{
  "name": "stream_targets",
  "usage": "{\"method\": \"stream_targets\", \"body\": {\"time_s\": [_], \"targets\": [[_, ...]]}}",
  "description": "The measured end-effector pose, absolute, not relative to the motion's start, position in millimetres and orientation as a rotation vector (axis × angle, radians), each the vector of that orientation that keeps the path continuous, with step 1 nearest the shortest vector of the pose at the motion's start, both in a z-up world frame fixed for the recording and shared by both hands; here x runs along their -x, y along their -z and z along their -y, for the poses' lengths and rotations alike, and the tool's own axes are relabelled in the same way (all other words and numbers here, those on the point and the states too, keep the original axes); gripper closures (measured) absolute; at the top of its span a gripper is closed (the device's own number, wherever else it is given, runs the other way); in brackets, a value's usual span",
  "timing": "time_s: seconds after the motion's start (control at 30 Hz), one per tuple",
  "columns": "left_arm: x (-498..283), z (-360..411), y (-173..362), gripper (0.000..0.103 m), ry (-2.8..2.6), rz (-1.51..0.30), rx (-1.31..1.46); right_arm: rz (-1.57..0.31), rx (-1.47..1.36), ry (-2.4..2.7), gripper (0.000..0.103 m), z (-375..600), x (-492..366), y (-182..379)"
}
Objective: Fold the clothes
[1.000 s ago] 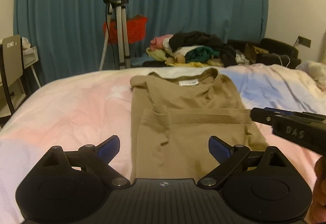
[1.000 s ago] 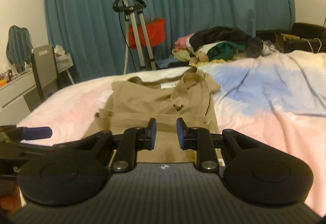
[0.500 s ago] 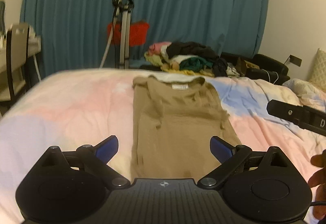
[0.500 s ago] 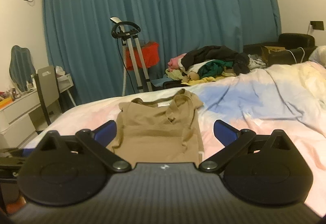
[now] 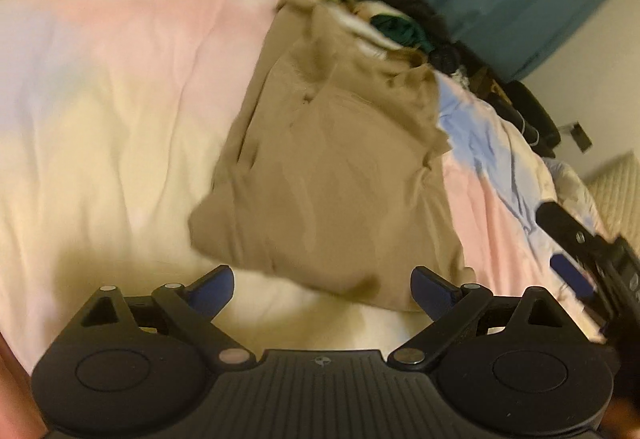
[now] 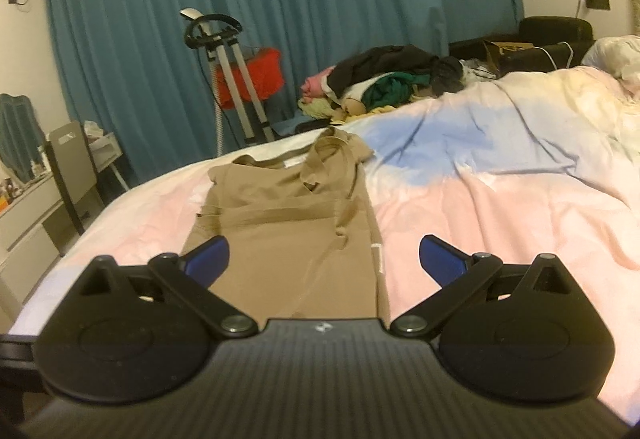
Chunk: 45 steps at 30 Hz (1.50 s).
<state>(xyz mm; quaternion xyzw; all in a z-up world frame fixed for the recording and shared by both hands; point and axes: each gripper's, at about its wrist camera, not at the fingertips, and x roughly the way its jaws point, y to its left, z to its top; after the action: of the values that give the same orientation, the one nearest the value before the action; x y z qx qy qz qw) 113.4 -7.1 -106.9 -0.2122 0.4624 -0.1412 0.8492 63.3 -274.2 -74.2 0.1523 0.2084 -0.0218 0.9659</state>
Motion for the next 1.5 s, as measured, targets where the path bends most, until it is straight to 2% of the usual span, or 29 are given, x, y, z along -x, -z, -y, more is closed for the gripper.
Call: {"method": "stream_targets", "body": {"time_s": [0.17, 0.27, 0.33, 0.43, 0.5, 0.6, 0.73, 0.97, 1.03, 1.07, 1.1, 1.2, 1.3, 1.5], "targets": [[-124.6, -9.8, 125.8, 0.009, 0.263, -1.033, 0.604, -0.437, -0.338, 0.059, 0.0, 279.5, -64.7, 77.6], [-130.5, -17.8, 131.6, 0.014, 0.234, -1.027, 0.675, -0.444, -0.351, 0.07, 0.0, 281.3, -65.6, 79.4], [-134.3, -21.9, 134.6, 0.02, 0.21, -1.01, 0.715, -0.45, -0.364, 0.073, 0.0, 282.8, -66.3, 80.9], [-137.1, -26.4, 136.5, 0.037, 0.182, -0.982, 0.761, -0.457, -0.382, 0.078, 0.0, 284.8, -67.6, 83.0], [-135.5, -29.4, 136.0, 0.052, 0.173, -0.959, 0.791, -0.46, -0.391, 0.079, 0.0, 285.7, -67.8, 83.8], [-131.8, -34.8, 136.9, 0.063, 0.185, -0.931, 0.837, -0.465, -0.404, 0.079, 0.0, 286.1, -67.2, 85.0], [-130.0, -35.8, 137.1, 0.066, 0.204, -0.921, 0.856, -0.473, -0.424, 0.079, 0.0, 287.4, -66.3, 86.7], [-140.7, -31.0, 152.3, 0.057, 0.212, -0.992, 0.872, -0.491, -0.448, 0.073, 0.0, 289.1, -67.1, 89.5], [-143.6, -31.2, 155.3, 0.057, 0.207, -0.996, 0.887, -0.494, -0.457, 0.069, 0.0, 289.5, -66.9, 89.9], [-145.1, -31.3, 156.9, 0.063, 0.205, -0.998, 0.895, -0.497, -0.465, 0.065, 0.0, 289.7, -67.0, 90.3], [-146.5, -31.4, 158.4, 0.073, 0.203, -1.0, 0.903, -0.5, -0.475, 0.06, 0.0, 290.0, -66.9, 90.7], [-148.4, -33.2, 162.0, 0.085, 0.202, -0.997, 0.935, -0.515, -0.529, 0.036, 0.0, 292.1, -65.6, 92.5], [-147.1, -33.1, 161.1, 0.089, 0.215, -0.975, 0.942, -0.545, -0.637, -0.007, 0.0, 297.2, -63.9, 97.3], [-143.6, -34.7, 156.9, 0.091, 0.245, -0.934, 0.964, -0.651, -0.994, -0.164, 0.0, 308.0, -62.7, 122.6]]}}
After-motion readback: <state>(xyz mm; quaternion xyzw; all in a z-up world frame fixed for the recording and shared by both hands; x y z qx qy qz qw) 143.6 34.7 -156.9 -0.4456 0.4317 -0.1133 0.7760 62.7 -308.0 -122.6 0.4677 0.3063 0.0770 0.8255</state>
